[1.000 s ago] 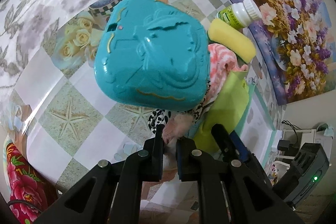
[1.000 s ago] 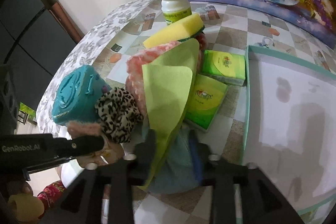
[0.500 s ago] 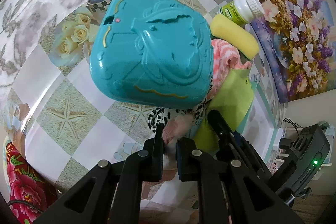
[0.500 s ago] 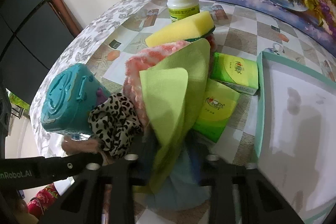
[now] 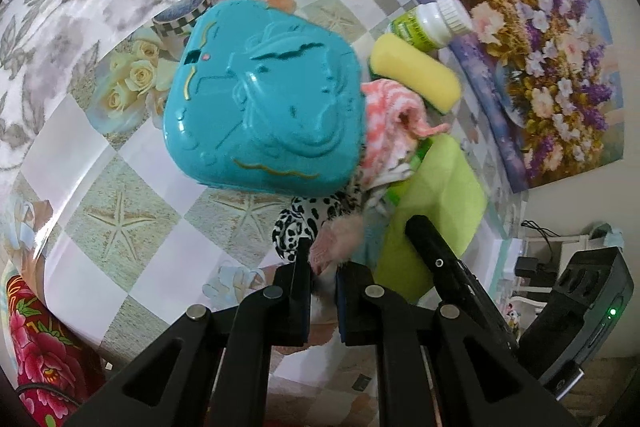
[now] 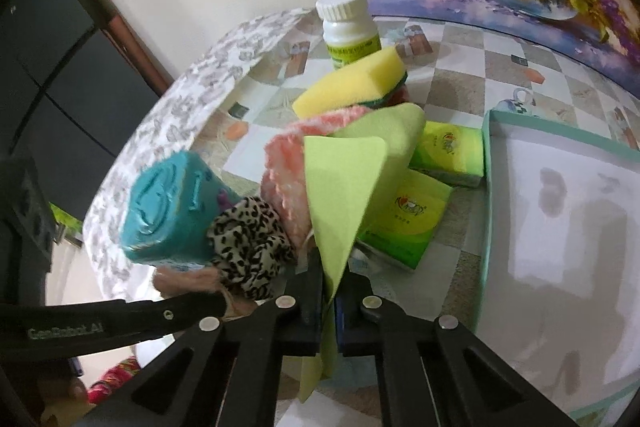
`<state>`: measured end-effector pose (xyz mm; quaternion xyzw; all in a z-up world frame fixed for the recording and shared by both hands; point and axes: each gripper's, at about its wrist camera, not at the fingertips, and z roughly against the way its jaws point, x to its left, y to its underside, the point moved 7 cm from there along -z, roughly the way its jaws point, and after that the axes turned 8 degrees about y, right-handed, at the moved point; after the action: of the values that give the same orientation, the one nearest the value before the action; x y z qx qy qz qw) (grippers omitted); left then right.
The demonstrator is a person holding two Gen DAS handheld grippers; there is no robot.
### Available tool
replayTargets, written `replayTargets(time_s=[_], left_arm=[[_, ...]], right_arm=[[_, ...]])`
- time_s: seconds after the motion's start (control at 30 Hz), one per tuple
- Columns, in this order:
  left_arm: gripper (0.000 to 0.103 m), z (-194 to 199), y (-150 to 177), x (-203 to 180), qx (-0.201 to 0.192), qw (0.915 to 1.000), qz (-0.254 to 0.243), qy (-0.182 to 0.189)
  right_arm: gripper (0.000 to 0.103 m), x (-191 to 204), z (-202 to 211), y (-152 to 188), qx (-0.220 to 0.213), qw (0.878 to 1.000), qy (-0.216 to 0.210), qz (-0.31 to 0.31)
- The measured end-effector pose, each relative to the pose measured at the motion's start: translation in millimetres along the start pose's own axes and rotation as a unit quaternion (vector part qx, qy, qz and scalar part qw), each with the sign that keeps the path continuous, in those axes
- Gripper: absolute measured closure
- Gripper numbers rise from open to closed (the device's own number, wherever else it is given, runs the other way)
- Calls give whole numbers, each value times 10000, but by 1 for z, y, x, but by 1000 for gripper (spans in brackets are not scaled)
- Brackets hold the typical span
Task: Organize soft objects
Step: 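Carry the green cloth and pink scrunchie into the white tray with both tools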
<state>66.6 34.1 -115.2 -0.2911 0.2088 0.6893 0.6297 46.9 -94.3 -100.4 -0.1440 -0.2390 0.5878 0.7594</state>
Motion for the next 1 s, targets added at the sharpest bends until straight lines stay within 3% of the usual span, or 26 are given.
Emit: replayTargets(time_s=[0.33,0.6,0.9,1.0], left_arm=[[93,26,2,-25,-461,9972,-531,269],[93,39,-4,-58,-756,9921,-963,291],[93,46,5,-145,-859,9753,-2017,278],[93,39,13,-169,-811,9693,-2307,249]], right_arm=[[99,-9,39,-11,-403,9982,-300,-330],[99,-26,89,-30,-1039,9925,-351,-538],[98,-88,150,-50,-1585,9795,102,-1241],[98,-117,167,-50,-1693,9735,512,-1447]])
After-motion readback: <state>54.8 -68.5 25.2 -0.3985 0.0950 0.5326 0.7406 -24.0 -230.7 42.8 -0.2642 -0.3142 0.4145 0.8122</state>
